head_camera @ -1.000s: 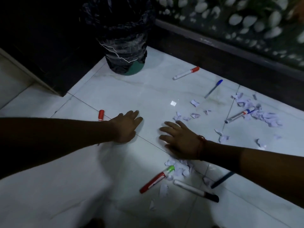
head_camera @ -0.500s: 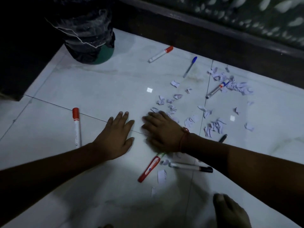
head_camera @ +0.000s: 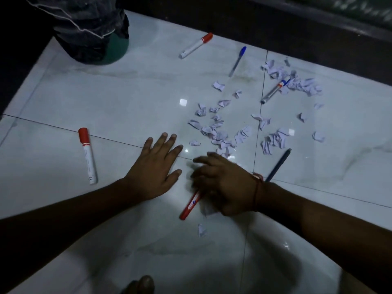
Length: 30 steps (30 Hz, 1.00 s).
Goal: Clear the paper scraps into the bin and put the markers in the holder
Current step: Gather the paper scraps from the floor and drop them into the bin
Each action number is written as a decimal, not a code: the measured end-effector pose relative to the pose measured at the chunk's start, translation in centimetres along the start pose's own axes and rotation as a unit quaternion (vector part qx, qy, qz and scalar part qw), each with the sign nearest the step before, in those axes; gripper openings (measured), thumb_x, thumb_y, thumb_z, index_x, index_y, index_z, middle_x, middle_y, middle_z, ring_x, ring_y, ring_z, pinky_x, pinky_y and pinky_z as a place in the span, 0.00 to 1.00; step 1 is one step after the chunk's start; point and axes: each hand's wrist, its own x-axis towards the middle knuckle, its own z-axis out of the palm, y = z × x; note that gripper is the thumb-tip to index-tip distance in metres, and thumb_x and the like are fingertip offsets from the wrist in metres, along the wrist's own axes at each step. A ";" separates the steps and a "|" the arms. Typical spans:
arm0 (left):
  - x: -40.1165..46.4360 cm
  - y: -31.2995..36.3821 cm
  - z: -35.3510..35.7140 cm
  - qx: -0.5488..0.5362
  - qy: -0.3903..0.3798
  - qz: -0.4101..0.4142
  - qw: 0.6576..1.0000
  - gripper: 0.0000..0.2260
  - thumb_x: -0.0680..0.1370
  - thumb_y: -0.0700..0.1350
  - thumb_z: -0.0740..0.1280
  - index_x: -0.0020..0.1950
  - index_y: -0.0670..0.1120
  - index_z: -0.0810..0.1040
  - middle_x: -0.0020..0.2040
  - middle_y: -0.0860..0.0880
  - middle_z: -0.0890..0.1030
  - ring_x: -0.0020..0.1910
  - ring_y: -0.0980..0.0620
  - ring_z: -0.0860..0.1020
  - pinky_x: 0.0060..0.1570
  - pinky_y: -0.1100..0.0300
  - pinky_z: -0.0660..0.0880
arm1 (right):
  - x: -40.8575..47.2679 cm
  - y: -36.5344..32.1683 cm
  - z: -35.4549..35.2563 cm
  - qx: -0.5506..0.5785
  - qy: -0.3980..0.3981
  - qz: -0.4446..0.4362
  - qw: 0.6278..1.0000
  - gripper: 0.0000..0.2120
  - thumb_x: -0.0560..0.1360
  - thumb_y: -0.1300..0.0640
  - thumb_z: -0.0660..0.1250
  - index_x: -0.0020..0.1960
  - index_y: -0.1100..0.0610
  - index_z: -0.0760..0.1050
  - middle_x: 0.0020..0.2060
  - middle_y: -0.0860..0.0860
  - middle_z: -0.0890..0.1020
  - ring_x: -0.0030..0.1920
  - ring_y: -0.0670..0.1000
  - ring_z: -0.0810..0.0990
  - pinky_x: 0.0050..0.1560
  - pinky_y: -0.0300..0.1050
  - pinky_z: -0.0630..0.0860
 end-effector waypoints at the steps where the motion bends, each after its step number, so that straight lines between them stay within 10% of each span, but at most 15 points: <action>1: 0.0 -0.1 0.0 -0.003 0.000 0.002 1.000 0.29 0.78 0.60 0.51 0.75 0.45 0.62 0.77 0.41 0.58 0.76 0.41 0.55 0.71 0.39 0.56 | -0.4 -0.3 0.6 -0.016 -0.013 -0.007 1.000 0.14 0.70 0.54 0.69 0.55 0.56 0.81 0.56 0.54 0.81 0.67 0.59 0.71 0.67 0.58 0.66; 10: -1.1 -1.2 -1.3 -0.104 0.020 0.001 0.994 0.23 0.80 0.52 0.52 0.70 0.42 0.70 0.72 0.40 0.67 0.73 0.41 0.63 0.71 0.45 0.61 | 3.6 0.4 1.7 -0.005 0.019 -0.013 1.000 0.11 0.68 0.64 0.68 0.49 0.57 0.82 0.45 0.53 0.83 0.51 0.59 0.78 0.52 0.53 0.74; 17: -8.6 -4.8 -3.6 -0.163 0.038 -0.159 0.973 0.26 0.79 0.55 0.52 0.71 0.43 0.67 0.72 0.42 0.69 0.70 0.45 0.67 0.68 0.58 0.58 | 11.3 -0.2 2.9 -0.043 0.056 -0.082 0.994 0.09 0.69 0.66 0.68 0.44 0.55 0.83 0.40 0.50 0.83 0.44 0.58 0.78 0.44 0.50 0.76; 30: -7.0 -2.2 -3.6 -0.099 0.028 -0.053 0.993 0.29 0.79 0.59 0.49 0.71 0.40 0.68 0.72 0.40 0.68 0.72 0.43 0.65 0.72 0.54 0.58 | -0.2 0.0 1.8 0.026 0.079 0.055 0.995 0.14 0.73 0.60 0.67 0.58 0.61 0.79 0.59 0.56 0.81 0.59 0.59 0.76 0.60 0.53 0.73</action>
